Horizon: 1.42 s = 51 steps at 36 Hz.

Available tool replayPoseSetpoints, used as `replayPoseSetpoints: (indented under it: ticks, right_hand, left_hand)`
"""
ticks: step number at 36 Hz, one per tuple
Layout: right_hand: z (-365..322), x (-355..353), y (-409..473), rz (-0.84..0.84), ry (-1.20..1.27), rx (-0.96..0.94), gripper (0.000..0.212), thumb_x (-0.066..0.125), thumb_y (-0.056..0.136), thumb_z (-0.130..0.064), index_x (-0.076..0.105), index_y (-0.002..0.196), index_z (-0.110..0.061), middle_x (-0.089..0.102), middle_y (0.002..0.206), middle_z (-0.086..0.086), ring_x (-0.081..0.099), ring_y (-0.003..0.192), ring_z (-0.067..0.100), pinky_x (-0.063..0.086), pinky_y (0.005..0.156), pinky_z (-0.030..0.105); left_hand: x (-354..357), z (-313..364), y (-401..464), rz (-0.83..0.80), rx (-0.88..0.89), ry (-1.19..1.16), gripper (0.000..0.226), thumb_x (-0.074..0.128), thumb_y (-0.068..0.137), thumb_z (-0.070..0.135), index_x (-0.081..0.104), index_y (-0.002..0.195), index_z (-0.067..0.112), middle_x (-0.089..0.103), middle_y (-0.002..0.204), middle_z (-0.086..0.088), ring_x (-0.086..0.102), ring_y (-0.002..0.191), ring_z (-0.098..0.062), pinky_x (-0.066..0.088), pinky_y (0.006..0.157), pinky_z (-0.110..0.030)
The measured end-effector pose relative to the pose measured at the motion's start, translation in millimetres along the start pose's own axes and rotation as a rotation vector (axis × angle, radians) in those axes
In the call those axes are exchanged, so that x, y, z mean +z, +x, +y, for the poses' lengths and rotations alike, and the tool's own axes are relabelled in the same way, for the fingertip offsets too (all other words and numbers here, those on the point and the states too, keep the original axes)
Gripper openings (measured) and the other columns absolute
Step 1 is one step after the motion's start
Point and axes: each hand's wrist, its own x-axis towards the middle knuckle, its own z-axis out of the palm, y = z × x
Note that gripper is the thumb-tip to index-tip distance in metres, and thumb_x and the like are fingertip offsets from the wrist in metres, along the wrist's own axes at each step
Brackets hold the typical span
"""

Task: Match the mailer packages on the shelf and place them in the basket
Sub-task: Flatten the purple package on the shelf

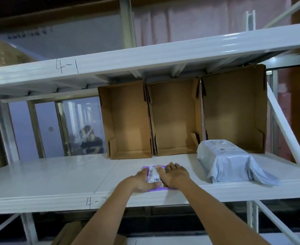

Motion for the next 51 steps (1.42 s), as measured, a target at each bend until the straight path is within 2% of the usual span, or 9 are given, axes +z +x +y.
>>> replayPoseSetpoints:
  ticks: [7, 11, 15, 18, 22, 25, 29, 42, 51]
  right_hand:
    - [2, -3, -11, 0.048, -0.134, 0.032, 0.089, -0.001, 0.092, -0.068, 0.032, 0.150, -0.009, 0.036, 0.152, 0.012, 0.033, 0.139, 0.028, 0.026, 0.110, 0.039]
    - [-2, -11, -20, 0.108, -0.427, 0.073, 0.089, 0.006, 0.091, -0.072, 0.050, 0.138, -0.010, 0.052, 0.135, 0.013, 0.043, 0.125, 0.027, 0.032, 0.099, 0.038]
    - [-5, -25, -22, 0.206, -0.426, 0.014, 0.075, 0.014, 0.095, -0.067, 0.062, 0.116, -0.013, 0.062, 0.112, 0.010, 0.056, 0.104, 0.023, 0.035, 0.092, 0.037]
    - [-3, -31, -24, 0.330, -0.271, -0.070, 0.061, 0.020, 0.100, -0.054, 0.066, 0.098, -0.014, 0.062, 0.091, 0.007, 0.059, 0.087, 0.021, 0.044, 0.079, 0.033]
    - [6, -30, -15, 0.427, -0.139, -0.103, 0.041, 0.032, 0.101, -0.037, 0.067, 0.103, -0.017, 0.065, 0.098, 0.005, 0.061, 0.097, 0.022, 0.049, 0.080, 0.033]
    - [8, -23, -2, 0.483, -0.061, -0.208, 0.036, 0.035, 0.100, -0.033, 0.056, 0.125, -0.017, 0.055, 0.125, 0.005, 0.051, 0.115, 0.023, 0.044, 0.090, 0.034]
    - [-2, -3, 9, 0.361, 0.063, -0.332, 0.044, 0.028, 0.103, -0.034, 0.043, 0.142, -0.020, 0.044, 0.146, 0.002, 0.042, 0.129, 0.021, 0.034, 0.105, 0.034]
    - [-9, 4, 19, 0.164, 0.097, -0.193, 0.049, 0.023, 0.101, -0.041, 0.044, 0.138, -0.018, 0.047, 0.141, 0.004, 0.043, 0.126, 0.022, 0.035, 0.103, 0.039]
    - [-9, 3, 15, 0.117, 0.104, -0.192, 0.052, 0.019, 0.102, -0.041, 0.037, 0.143, -0.016, 0.040, 0.146, 0.005, 0.036, 0.132, 0.024, 0.029, 0.107, 0.038]
  left_hand:
    - [-6, -8, 9, 0.171, -0.036, 0.041, 0.090, 0.062, 0.075, 0.068, 0.034, 0.144, 0.018, 0.045, 0.144, -0.004, 0.048, 0.126, -0.023, 0.040, 0.102, -0.034]
    - [-16, -1, 7, 0.472, -0.173, 0.415, 0.045, 0.058, 0.091, 0.026, 0.046, 0.133, 0.014, 0.052, 0.132, -0.007, 0.051, 0.121, -0.024, 0.041, 0.096, -0.030]
    - [-13, 7, 18, 0.537, -0.164, 0.043, 0.029, 0.048, 0.091, 0.018, 0.059, 0.116, 0.007, 0.059, 0.124, -0.012, 0.056, 0.113, -0.028, 0.046, 0.088, -0.033]
    - [0, 22, 27, 0.400, -0.146, -0.021, 0.045, 0.036, 0.098, 0.033, 0.044, 0.134, 0.008, 0.046, 0.139, -0.013, 0.047, 0.125, -0.030, 0.041, 0.102, -0.040]
    - [24, 24, 34, 0.407, -0.075, 0.085, 0.054, 0.023, 0.100, 0.046, 0.030, 0.143, 0.013, 0.038, 0.148, -0.009, 0.043, 0.129, -0.028, 0.037, 0.106, -0.040]
    - [27, 21, 38, 0.386, -0.048, 0.112, 0.062, 0.020, 0.099, 0.050, 0.016, 0.150, 0.015, 0.024, 0.156, -0.007, 0.034, 0.138, -0.027, 0.029, 0.113, -0.041]
    - [23, 22, 38, 0.293, -0.027, 0.148, 0.067, 0.029, 0.095, 0.051, 0.008, 0.153, 0.023, 0.015, 0.159, -0.004, 0.025, 0.142, -0.025, 0.022, 0.117, -0.041]
    - [20, 22, 30, 0.253, -0.157, 0.157, 0.064, 0.032, 0.096, 0.045, 0.016, 0.151, 0.016, 0.027, 0.154, -0.009, 0.028, 0.141, -0.023, 0.024, 0.116, -0.036]
    - [32, 22, 21, 0.188, -0.302, 0.217, 0.083, 0.025, 0.092, 0.054, -0.005, 0.153, 0.006, -0.006, 0.161, -0.014, -0.005, 0.149, -0.028, 0.002, 0.121, -0.039]
